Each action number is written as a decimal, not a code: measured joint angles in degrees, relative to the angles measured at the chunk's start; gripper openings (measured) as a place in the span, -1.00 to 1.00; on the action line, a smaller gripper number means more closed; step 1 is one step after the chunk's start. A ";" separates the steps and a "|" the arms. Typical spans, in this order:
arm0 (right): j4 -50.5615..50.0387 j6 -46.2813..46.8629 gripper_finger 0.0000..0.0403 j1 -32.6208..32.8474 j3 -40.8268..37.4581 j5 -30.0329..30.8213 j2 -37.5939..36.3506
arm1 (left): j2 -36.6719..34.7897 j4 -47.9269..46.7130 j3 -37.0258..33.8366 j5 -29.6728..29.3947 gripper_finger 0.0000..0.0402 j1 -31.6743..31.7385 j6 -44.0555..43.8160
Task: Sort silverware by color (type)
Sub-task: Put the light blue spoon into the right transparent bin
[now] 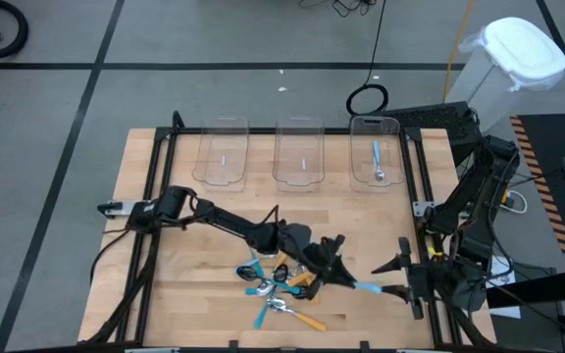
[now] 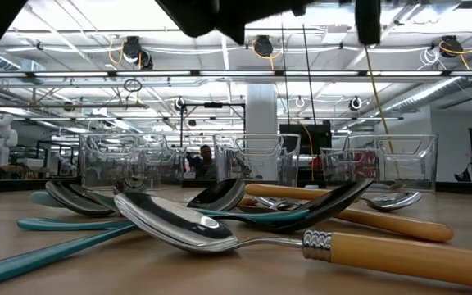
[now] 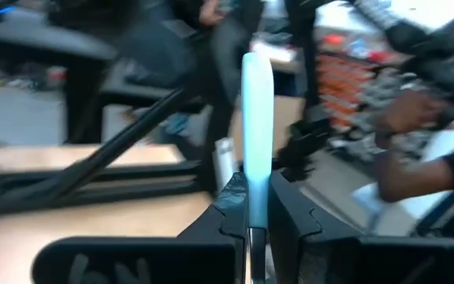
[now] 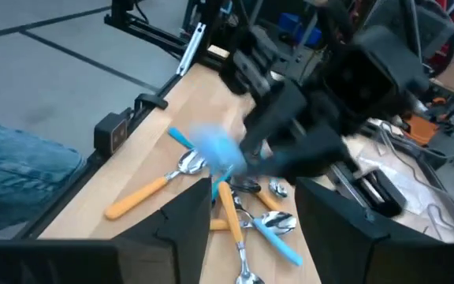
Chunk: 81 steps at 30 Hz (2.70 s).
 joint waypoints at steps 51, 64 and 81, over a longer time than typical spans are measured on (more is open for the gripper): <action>17.29 -20.73 -0.81 -4.63 -0.02 -9.17 4.63 | 0.07 -1.59 -0.02 0.52 -0.67 -0.40 -1.95; 15.69 -14.78 -0.83 -4.57 -0.11 -2.22 3.56 | -0.07 -4.29 0.09 -13.24 -0.18 -0.75 2.33; 10.85 -4.85 -0.83 -4.57 -0.09 5.94 1.36 | -0.07 -6.50 0.59 -19.95 -0.16 -0.75 4.01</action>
